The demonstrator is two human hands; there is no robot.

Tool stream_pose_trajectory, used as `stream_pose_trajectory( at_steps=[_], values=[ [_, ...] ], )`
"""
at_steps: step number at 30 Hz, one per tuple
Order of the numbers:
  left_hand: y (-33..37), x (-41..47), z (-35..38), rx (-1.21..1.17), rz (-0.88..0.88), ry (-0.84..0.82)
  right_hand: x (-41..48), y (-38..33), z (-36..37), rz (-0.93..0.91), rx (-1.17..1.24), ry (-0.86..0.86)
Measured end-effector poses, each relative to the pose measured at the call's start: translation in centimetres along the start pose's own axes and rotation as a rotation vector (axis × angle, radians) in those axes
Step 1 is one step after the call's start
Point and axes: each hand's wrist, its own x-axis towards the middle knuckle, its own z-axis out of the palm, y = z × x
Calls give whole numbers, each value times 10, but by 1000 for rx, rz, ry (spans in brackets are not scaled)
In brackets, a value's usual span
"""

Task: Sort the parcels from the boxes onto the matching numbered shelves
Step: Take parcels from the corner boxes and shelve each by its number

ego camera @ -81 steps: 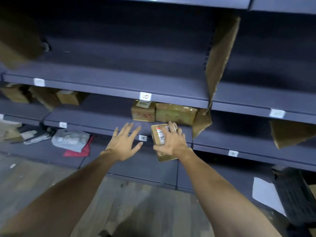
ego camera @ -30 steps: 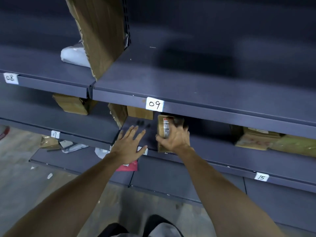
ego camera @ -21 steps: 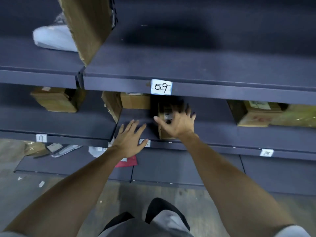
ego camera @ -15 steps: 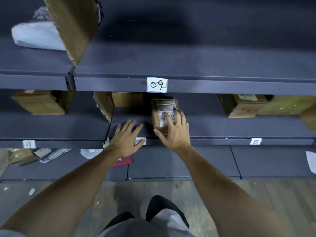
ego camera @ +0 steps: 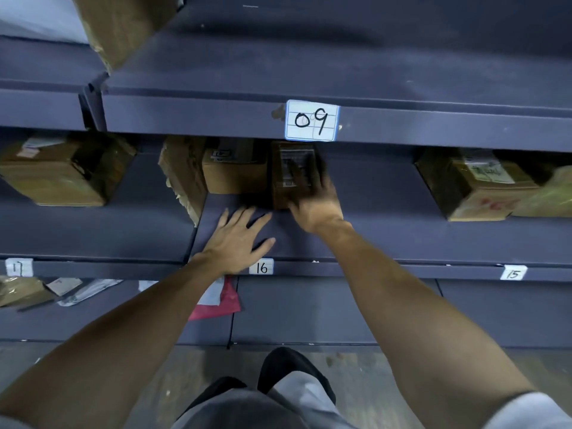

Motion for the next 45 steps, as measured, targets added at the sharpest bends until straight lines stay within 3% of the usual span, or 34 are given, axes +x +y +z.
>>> stream_pose_trajectory(
  at_steps=[13,20,25,38,45],
  values=[
    [-9,16,16,-18,62,105,43,5,7,20,53,23],
    [-5,15,-6,12,40,-16,16,-4,-25,73,60,56],
    [11,5,-41,62,130,-42,-24,4,-58,156,75,-23],
    [129,-13,-144,13,488,-169,-193,24,-177,533,101,-227],
    [222,-16,-171,31,694,-155,-279,52,-227,740,76,-166]
  ],
)
